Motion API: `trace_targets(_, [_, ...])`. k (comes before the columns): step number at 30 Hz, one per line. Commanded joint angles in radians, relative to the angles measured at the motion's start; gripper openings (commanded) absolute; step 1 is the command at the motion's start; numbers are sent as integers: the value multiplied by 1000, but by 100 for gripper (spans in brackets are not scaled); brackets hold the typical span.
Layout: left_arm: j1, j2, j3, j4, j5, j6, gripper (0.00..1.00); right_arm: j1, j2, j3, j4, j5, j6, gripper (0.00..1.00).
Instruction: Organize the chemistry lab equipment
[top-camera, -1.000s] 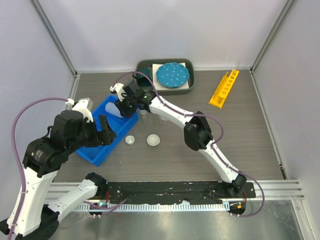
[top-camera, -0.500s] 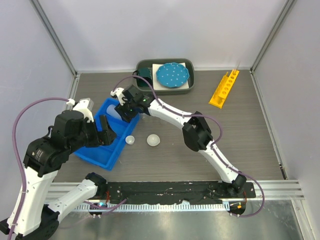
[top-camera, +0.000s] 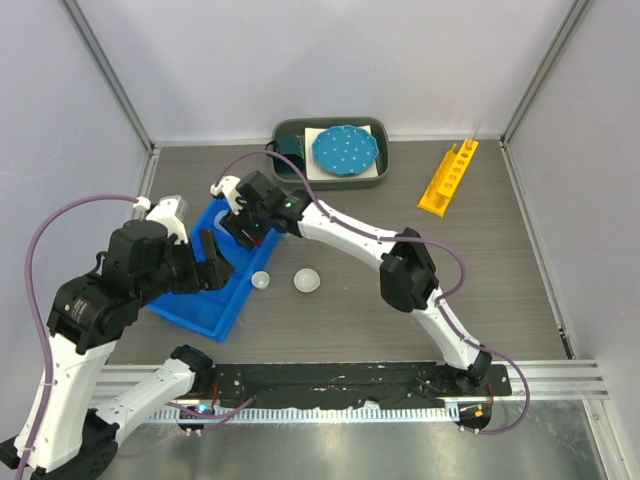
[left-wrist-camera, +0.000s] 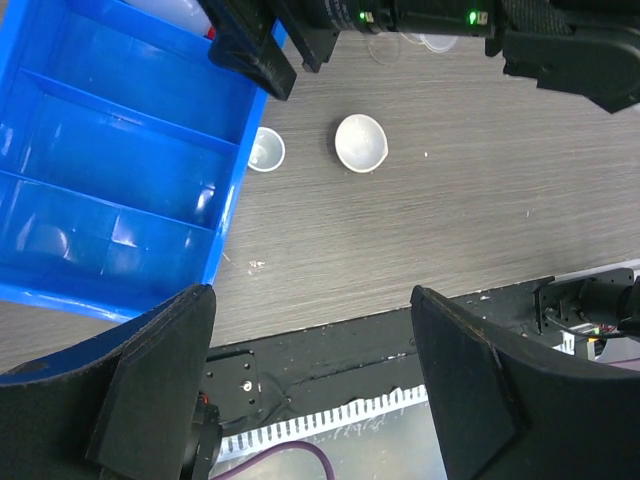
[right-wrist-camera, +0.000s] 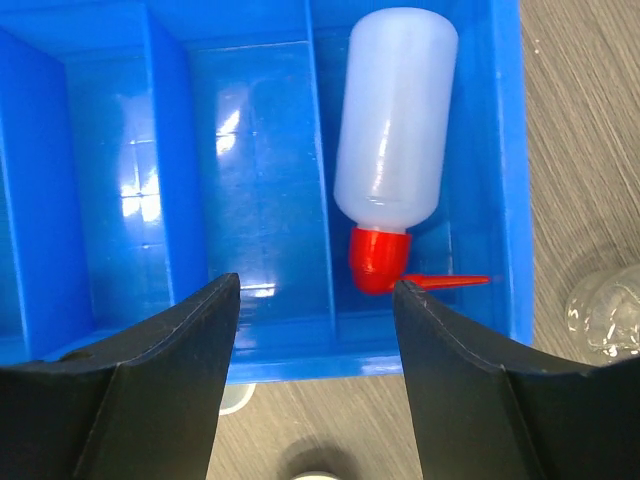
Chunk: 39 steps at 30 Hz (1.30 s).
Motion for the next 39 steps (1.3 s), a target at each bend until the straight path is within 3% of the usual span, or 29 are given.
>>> trace_targets(1, [-3, -15, -3, 45, 25, -6, 83, 35, -83, -9, 12, 49, -11, 68])
trace_targets(6, [-3, -30, 21, 26, 5, 0, 83, 45, -181, -72, 15, 130, 38, 68])
trace_targets(12, [-2, -36, 27, 2, -32, 15, 83, 46, -324, -271, 9, 192, 106, 71])
trace_targets(16, [-3, -32, -5, 12, -72, 23, 83, 45, -452, -479, 55, 321, 189, 72])
trace_targets(24, [-2, 54, -138, 160, -98, 20, 82, 19, -710, -716, -7, 698, 359, 73])
trace_targets(33, [-3, 310, -160, 436, -59, 11, 82, -219, -940, -1001, 10, 665, 520, 73])
trace_targets(39, [-32, 529, -48, 523, -62, -15, 76, -259, -1025, -1129, 68, 666, 580, 73])
